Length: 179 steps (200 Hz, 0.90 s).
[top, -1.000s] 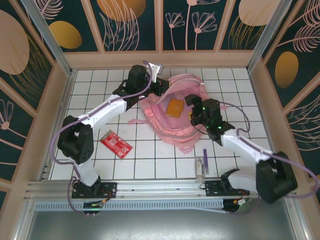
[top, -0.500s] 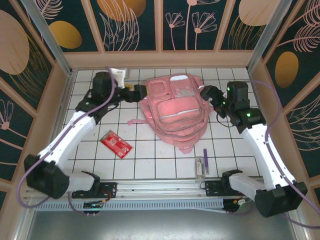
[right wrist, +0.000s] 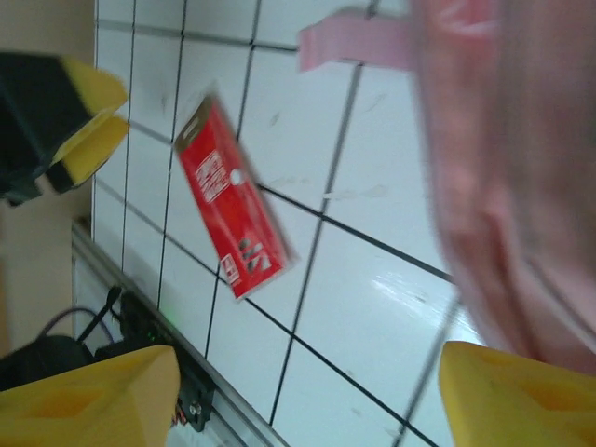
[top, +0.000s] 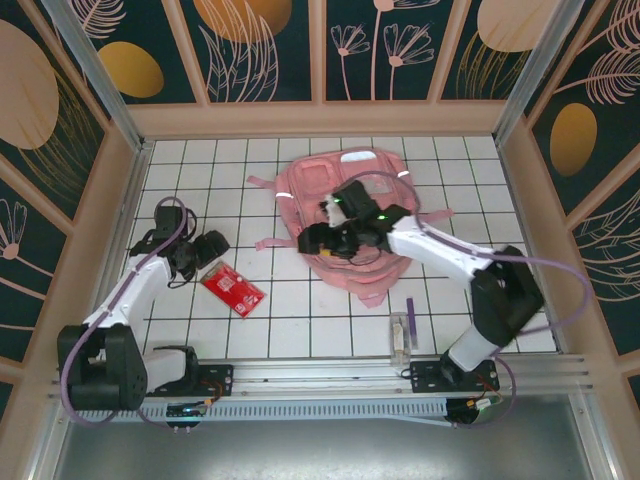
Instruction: Pack the student bag
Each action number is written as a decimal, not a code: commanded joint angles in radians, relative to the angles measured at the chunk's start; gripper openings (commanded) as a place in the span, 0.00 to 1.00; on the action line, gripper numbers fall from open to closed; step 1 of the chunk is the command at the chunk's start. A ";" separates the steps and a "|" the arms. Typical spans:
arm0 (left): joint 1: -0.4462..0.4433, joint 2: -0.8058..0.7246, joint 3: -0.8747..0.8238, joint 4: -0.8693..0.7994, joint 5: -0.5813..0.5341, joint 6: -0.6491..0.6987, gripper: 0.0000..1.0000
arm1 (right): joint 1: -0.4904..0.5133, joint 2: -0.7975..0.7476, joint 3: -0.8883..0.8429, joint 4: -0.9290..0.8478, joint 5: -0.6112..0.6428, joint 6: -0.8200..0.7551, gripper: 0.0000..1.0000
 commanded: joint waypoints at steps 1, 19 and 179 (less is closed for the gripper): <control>0.038 0.066 -0.030 0.062 0.045 -0.077 0.71 | 0.028 0.129 0.090 0.155 -0.100 -0.004 0.69; 0.046 0.069 -0.053 0.080 0.025 -0.108 0.67 | 0.048 0.246 0.170 0.169 -0.128 -0.008 0.67; 0.049 0.110 -0.234 0.163 0.076 -0.160 0.38 | 0.210 0.693 0.521 -0.104 -0.323 -0.163 0.48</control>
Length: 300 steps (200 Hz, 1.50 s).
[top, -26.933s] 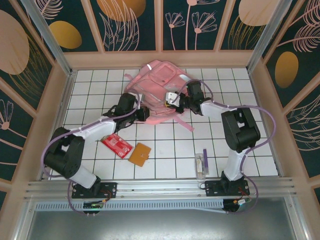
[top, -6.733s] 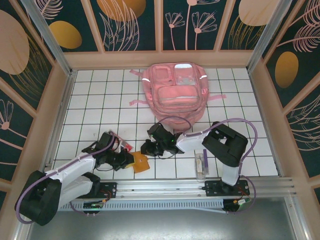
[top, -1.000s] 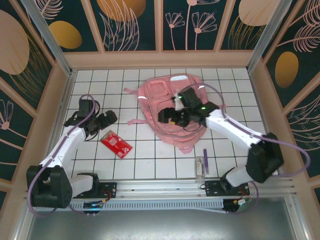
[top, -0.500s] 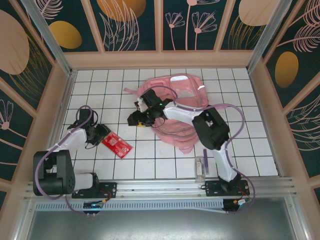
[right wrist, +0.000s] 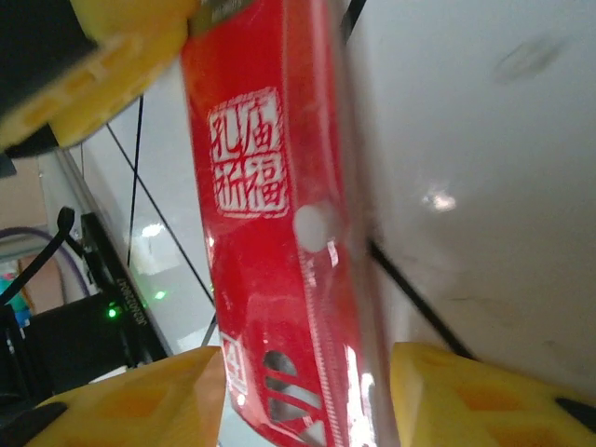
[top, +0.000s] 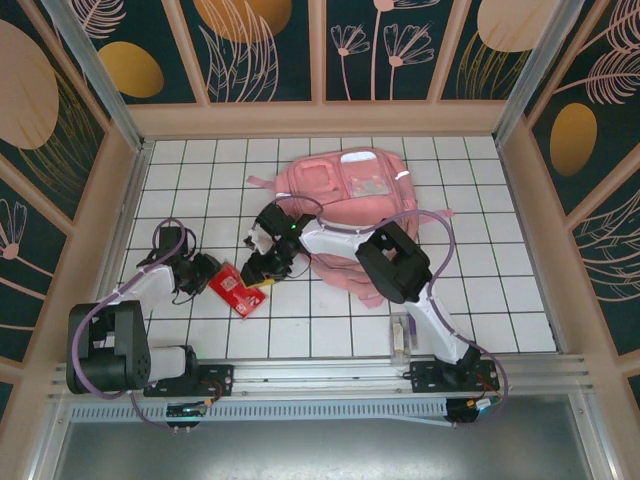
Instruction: Pack the student bag
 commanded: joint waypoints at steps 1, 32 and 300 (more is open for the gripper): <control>-0.001 0.037 -0.046 -0.050 0.017 -0.018 0.38 | 0.015 0.041 0.009 -0.034 -0.081 -0.005 0.48; -0.001 0.021 -0.039 -0.063 0.021 -0.014 0.37 | 0.030 0.070 0.017 0.034 -0.135 0.048 0.42; -0.830 0.155 0.590 0.089 -0.116 1.013 0.74 | -1.038 -1.105 -0.748 0.173 0.188 0.299 0.00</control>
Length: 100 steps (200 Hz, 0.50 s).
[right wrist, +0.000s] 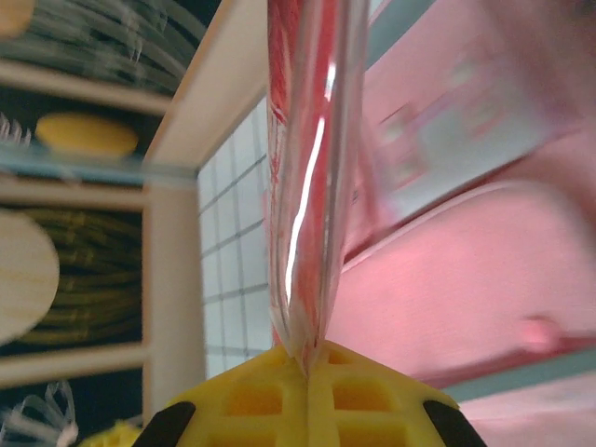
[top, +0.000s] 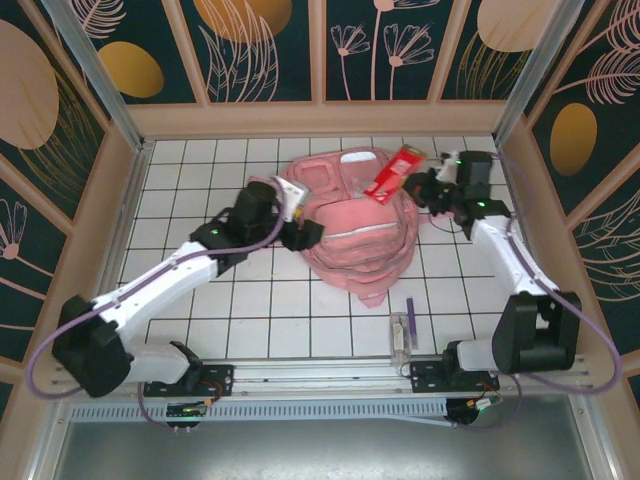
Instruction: Pack the student bag
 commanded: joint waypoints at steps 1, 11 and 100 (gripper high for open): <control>-0.060 0.109 0.064 0.010 -0.049 0.316 0.74 | -0.120 -0.119 -0.058 -0.060 0.058 -0.017 0.00; -0.077 0.165 0.071 0.037 -0.074 0.399 0.75 | -0.178 -0.160 -0.092 -0.057 0.059 -0.010 0.00; -0.118 0.572 0.286 0.052 -0.167 0.608 0.89 | -0.299 -0.271 -0.219 -0.110 0.008 -0.093 0.00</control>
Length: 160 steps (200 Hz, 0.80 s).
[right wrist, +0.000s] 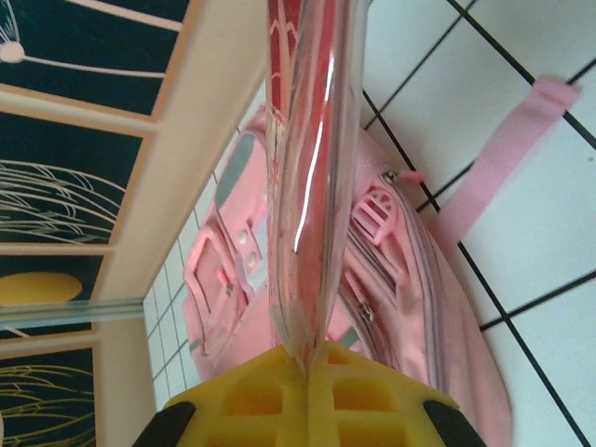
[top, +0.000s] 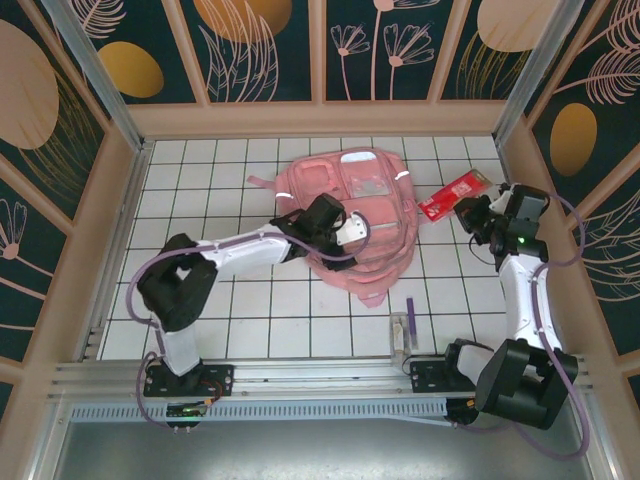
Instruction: Pack the student bag
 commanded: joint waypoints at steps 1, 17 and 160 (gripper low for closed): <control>-0.002 0.067 0.073 0.005 -0.078 0.039 0.88 | -0.004 -0.033 -0.029 -0.007 -0.035 -0.036 0.00; -0.003 0.123 0.143 -0.025 -0.129 0.024 0.69 | -0.004 -0.029 -0.049 0.008 -0.061 -0.027 0.00; 0.008 0.036 0.716 -0.220 -0.338 -0.409 0.00 | 0.105 -0.141 -0.129 -0.100 -0.202 0.008 0.00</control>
